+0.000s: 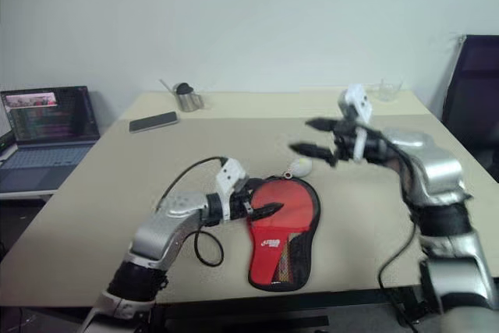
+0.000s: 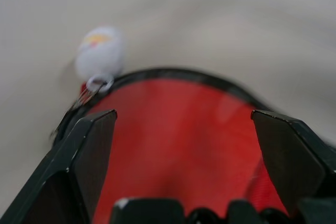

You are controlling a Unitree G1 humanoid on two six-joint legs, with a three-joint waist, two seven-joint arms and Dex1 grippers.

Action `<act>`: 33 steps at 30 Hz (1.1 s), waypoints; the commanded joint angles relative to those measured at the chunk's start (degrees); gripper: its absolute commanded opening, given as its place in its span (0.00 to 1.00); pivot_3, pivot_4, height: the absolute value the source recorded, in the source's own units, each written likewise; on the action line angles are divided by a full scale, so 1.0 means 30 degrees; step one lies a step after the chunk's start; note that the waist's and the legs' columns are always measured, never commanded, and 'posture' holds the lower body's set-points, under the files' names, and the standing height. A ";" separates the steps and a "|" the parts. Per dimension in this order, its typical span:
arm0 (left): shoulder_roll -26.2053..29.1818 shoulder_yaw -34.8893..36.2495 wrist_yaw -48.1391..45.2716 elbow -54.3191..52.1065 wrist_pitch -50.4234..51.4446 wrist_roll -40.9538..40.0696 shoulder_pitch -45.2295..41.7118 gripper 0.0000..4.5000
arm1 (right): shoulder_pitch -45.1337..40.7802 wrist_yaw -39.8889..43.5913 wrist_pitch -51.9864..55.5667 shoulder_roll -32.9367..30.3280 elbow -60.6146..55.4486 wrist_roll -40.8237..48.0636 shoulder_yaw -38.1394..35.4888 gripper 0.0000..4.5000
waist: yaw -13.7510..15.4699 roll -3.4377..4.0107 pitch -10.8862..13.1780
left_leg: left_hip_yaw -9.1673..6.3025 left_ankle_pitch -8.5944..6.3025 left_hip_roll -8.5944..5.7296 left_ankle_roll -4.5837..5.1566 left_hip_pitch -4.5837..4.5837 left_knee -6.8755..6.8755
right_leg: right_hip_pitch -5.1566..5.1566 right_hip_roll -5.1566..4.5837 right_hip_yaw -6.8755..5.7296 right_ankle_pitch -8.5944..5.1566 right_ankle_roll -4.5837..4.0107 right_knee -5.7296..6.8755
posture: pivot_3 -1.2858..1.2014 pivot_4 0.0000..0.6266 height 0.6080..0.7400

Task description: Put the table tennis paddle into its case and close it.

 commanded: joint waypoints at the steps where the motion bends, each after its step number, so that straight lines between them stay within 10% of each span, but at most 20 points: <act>1: -0.0683 -0.0522 0.1283 0.0868 -0.1109 0.0768 0.0179 1.00 | -0.2286 -0.3767 -0.1860 0.1596 0.4610 -0.1858 -0.0685 1.00 | 0.0059 0.0002 0.0000 | -0.0004 0.0021 0.0000 -0.0037 -0.0009 -0.0014 | -0.0011 -0.0004 -0.0007 0.0007 -0.0010 0.0000 | 0.52 0.24 1.00; 12: -0.1682 -0.0437 0.2978 0.0812 -0.0922 0.0909 0.0916 1.00 | -0.5683 -1.0806 -0.7130 0.6245 1.7705 -0.4948 -0.1372 1.00 | 0.0056 0.0026 0.0014 | 0.0019 0.0049 -0.0002 -0.0095 -0.0095 -0.0058 | -0.0082 -0.0033 0.0010 0.0011 -0.0020 -0.0057 | 0.52 0.24 1.00; 28: -0.0404 0.0282 0.4435 -0.3648 0.1465 0.0822 0.2923 1.00 | -0.5451 -1.2986 -0.7672 0.8237 2.0220 -0.5900 -0.2678 1.00 | -0.0031 0.0047 0.0026 | 0.0015 0.0019 0.0001 -0.0040 -0.0071 -0.0059 | -0.0077 -0.0025 0.0010 0.0010 -0.0020 -0.0027 | 0.52 0.24 1.00; 33: -0.0387 0.0322 0.4715 -0.4077 0.1806 0.0719 0.3155 1.00 | -0.5536 -1.3162 -0.7693 0.8411 2.0253 -0.5991 -0.2973 0.72 | -0.0032 0.0049 0.0027 | 0.0015 0.0018 0.0000 -0.0039 -0.0071 -0.0059 | -0.0076 -0.0024 0.0009 0.0009 -0.0021 -0.0032 | 0.52 0.24 1.00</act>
